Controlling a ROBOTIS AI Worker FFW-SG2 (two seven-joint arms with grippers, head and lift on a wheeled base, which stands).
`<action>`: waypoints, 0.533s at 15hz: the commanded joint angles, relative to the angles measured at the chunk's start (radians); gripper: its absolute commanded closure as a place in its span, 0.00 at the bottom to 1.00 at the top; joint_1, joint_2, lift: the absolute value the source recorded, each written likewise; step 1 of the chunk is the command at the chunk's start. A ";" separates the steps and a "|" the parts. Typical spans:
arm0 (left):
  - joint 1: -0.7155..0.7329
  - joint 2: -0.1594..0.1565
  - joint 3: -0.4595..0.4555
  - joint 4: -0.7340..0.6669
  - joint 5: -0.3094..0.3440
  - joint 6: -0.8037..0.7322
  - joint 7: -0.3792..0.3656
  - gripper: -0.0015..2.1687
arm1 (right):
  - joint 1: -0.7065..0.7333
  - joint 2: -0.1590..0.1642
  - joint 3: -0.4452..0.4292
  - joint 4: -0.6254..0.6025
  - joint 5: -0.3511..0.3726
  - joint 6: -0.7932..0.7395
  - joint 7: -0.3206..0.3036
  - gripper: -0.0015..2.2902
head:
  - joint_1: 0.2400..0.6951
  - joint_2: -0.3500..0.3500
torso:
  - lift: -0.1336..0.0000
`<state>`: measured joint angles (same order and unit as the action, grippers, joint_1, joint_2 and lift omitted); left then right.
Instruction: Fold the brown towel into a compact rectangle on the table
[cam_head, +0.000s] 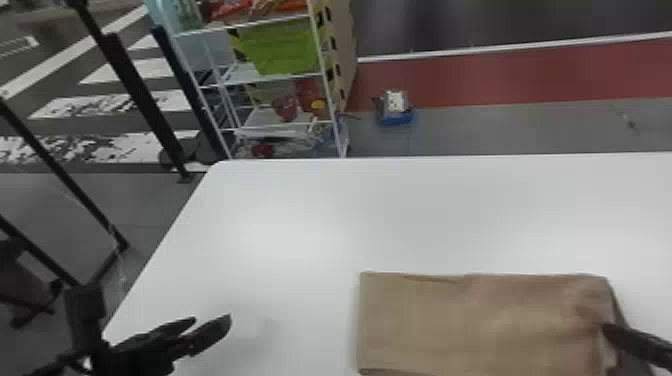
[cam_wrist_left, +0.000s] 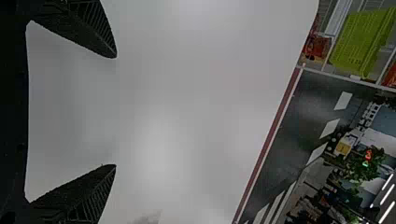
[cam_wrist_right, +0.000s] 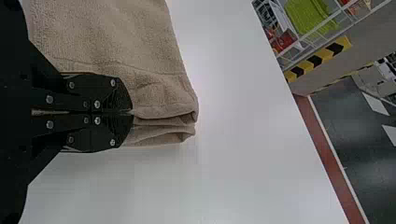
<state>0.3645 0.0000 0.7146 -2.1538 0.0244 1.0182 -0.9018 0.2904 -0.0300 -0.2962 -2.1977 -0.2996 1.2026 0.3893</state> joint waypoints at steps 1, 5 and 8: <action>0.004 -0.003 0.002 -0.011 0.000 0.006 0.000 0.02 | 0.007 0.001 0.000 -0.007 -0.010 0.021 -0.004 0.17 | 1.00 0.88 | 0.07; 0.005 -0.003 0.005 -0.012 0.000 0.006 0.003 0.02 | 0.046 0.015 -0.087 -0.068 -0.119 0.006 0.003 0.02 | 1.00 0.90 | 0.07; 0.004 -0.003 0.005 -0.014 0.005 0.006 0.004 0.02 | 0.041 0.018 -0.129 -0.091 -0.153 -0.007 0.005 0.02 | 1.00 0.87 | 0.07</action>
<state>0.3696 0.0000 0.7194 -2.1666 0.0276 1.0220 -0.8973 0.3346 -0.0138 -0.4078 -2.2797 -0.4420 1.2046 0.3929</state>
